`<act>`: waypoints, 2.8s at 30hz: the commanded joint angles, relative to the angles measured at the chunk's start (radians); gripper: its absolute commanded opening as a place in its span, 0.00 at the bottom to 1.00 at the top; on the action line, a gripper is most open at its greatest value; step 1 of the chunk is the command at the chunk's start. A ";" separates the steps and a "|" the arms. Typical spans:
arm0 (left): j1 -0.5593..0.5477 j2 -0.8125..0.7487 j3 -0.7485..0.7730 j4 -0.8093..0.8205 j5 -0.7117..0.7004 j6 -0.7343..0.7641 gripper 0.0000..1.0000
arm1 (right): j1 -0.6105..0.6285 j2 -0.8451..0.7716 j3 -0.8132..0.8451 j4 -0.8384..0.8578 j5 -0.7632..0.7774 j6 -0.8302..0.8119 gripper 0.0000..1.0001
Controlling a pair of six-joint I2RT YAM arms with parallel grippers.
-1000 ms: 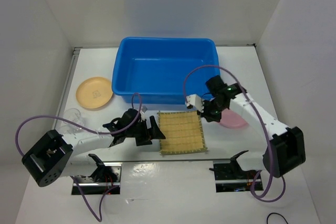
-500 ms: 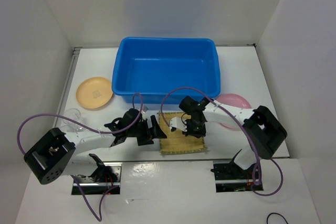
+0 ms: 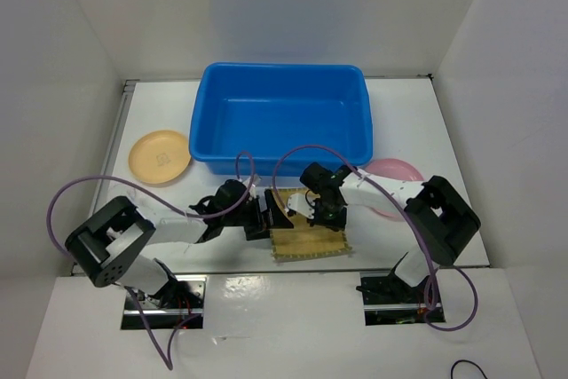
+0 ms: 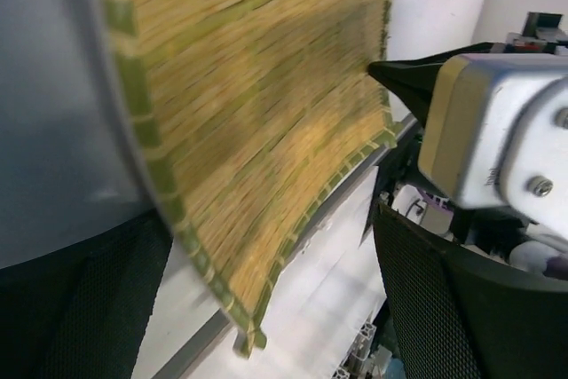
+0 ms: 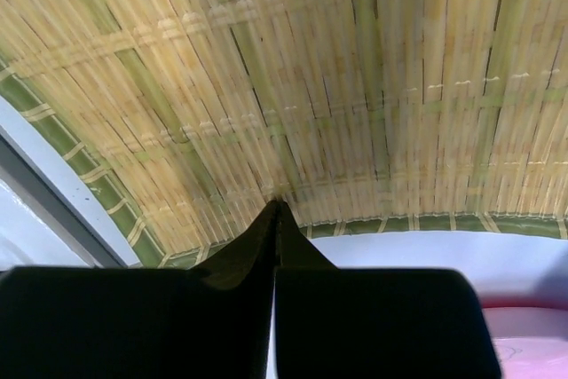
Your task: Place the mixed dishes into the plastic bin
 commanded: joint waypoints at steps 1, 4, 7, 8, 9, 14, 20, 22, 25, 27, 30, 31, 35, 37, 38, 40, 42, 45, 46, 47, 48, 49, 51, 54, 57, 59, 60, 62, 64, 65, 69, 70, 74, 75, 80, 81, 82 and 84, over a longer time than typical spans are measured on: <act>-0.004 0.111 -0.017 0.057 0.005 0.026 0.99 | 0.004 0.068 -0.030 0.145 0.004 0.002 0.00; -0.022 0.184 0.013 0.123 0.027 0.015 0.54 | 0.004 0.057 -0.030 0.154 0.004 0.002 0.00; -0.044 0.217 0.032 0.123 0.016 0.005 0.31 | -0.005 0.057 -0.039 0.154 0.004 0.011 0.00; -0.044 0.218 0.032 0.123 0.016 0.004 0.21 | -0.016 0.048 -0.039 0.154 0.004 0.011 0.00; -0.044 0.218 0.032 0.101 0.016 0.004 0.17 | -0.016 0.048 -0.039 0.154 0.004 0.011 0.00; -0.053 0.118 0.055 -0.015 -0.021 0.026 0.00 | -0.080 -0.062 -0.007 0.124 -0.026 0.031 0.00; -0.081 -0.170 0.153 -0.368 -0.127 0.055 0.00 | -0.166 -0.397 0.102 0.059 0.025 0.162 0.00; -0.081 -0.253 0.184 -0.494 -0.145 0.066 0.00 | -0.227 -0.530 0.146 0.013 0.021 0.196 0.01; -0.043 -0.400 0.266 -0.624 -0.138 0.075 0.00 | -0.399 -0.601 0.139 0.013 0.010 0.229 0.08; -0.012 -0.465 0.375 -0.716 -0.087 0.127 0.00 | -0.476 -0.653 0.099 0.081 0.112 0.317 0.13; 0.046 -0.486 0.518 -0.827 -0.012 0.185 0.00 | -0.592 -0.724 -0.021 0.189 0.302 0.357 0.33; 0.062 -0.458 0.622 -0.851 0.011 0.201 0.00 | -0.620 -0.763 -0.045 0.220 0.302 0.357 0.33; 0.161 -0.298 0.939 -1.015 0.097 0.323 0.00 | -0.691 -0.797 -0.071 0.220 0.300 0.347 0.26; 0.191 -0.180 1.061 -1.051 0.134 0.377 0.00 | -0.700 -0.797 -0.081 0.229 0.300 0.347 0.26; 0.208 -0.145 1.105 -1.051 0.164 0.377 0.00 | -0.700 -0.797 -0.081 0.229 0.300 0.347 0.26; 0.247 -0.059 1.187 -1.014 0.264 0.362 0.00 | -0.720 -0.797 -0.081 0.229 0.300 0.347 0.26; 0.261 -0.026 1.170 -0.945 0.341 0.318 0.00 | -0.732 -0.797 -0.090 0.229 0.300 0.347 0.25; 0.261 -0.014 1.106 -0.894 0.361 0.293 0.00 | -0.741 -0.797 -0.090 0.229 0.300 0.347 0.22; 0.261 -0.014 1.059 -0.876 0.361 0.293 0.00 | -0.741 -0.797 -0.090 0.229 0.300 0.347 0.22; 0.261 -0.025 1.032 -0.864 0.361 0.293 0.00 | -0.741 -0.797 -0.090 0.229 0.300 0.347 0.22; 0.270 -0.041 1.005 -0.839 0.361 0.284 0.00 | -0.741 -0.797 -0.090 0.229 0.300 0.347 0.22; 0.281 -0.052 0.957 -0.830 0.361 0.284 0.00 | -0.741 -0.797 -0.090 0.229 0.291 0.347 0.21; 0.306 -0.080 0.925 -0.830 0.361 0.284 0.00 | -0.741 -0.797 -0.090 0.229 0.291 0.347 0.21; 0.344 -0.104 0.877 -0.830 0.384 0.294 0.00 | -0.741 -0.797 -0.090 0.229 0.291 0.337 0.21; 0.360 -0.114 0.859 -0.805 0.395 0.294 0.00 | -0.741 -0.797 -0.090 0.229 0.291 0.337 0.20; 0.390 -0.094 0.876 -0.746 0.416 0.256 0.00 | -0.741 -0.797 -0.090 0.229 0.291 0.337 0.20; 0.399 -0.080 0.892 -0.709 0.425 0.235 0.00 | -0.741 -0.797 -0.090 0.229 0.291 0.337 0.20; 0.418 -0.013 0.966 -0.637 0.435 0.160 0.00 | -0.751 -0.797 -0.090 0.229 0.291 0.337 0.20; 0.429 0.042 1.036 -0.598 0.413 0.114 0.00 | -0.751 -0.788 -0.090 0.229 0.291 0.337 0.20; 0.429 0.102 1.116 -0.586 0.394 0.097 0.00 | -0.751 -0.788 -0.090 0.229 0.291 0.337 0.20; 0.429 0.237 1.214 -0.480 0.274 -0.055 0.00 | -0.760 -0.778 -0.090 0.229 0.291 0.337 0.19; 0.429 0.289 1.227 -0.444 0.217 -0.078 0.00 | -0.760 -0.778 -0.090 0.229 0.291 0.337 0.19; 0.403 0.441 1.307 -0.394 0.136 -0.149 0.00 | -0.769 -0.768 -0.090 0.229 0.291 0.337 0.17; 0.390 0.475 1.329 -0.394 0.125 -0.149 0.00 | -0.769 -0.768 -0.090 0.229 0.291 0.337 0.17; 0.355 0.632 1.364 -0.370 0.082 -0.158 0.00 | -0.769 -0.759 -0.090 0.229 0.282 0.337 0.16; 0.344 0.644 1.345 -0.354 0.071 -0.158 0.00 | -0.769 -0.759 -0.090 0.229 0.282 0.337 0.16; 0.344 0.671 1.345 -0.342 0.071 -0.158 0.00 | -0.769 -0.759 -0.090 0.229 0.282 0.337 0.16; 0.344 0.704 1.333 -0.333 0.071 -0.158 0.00 | -0.769 -0.759 -0.090 0.229 0.282 0.337 0.16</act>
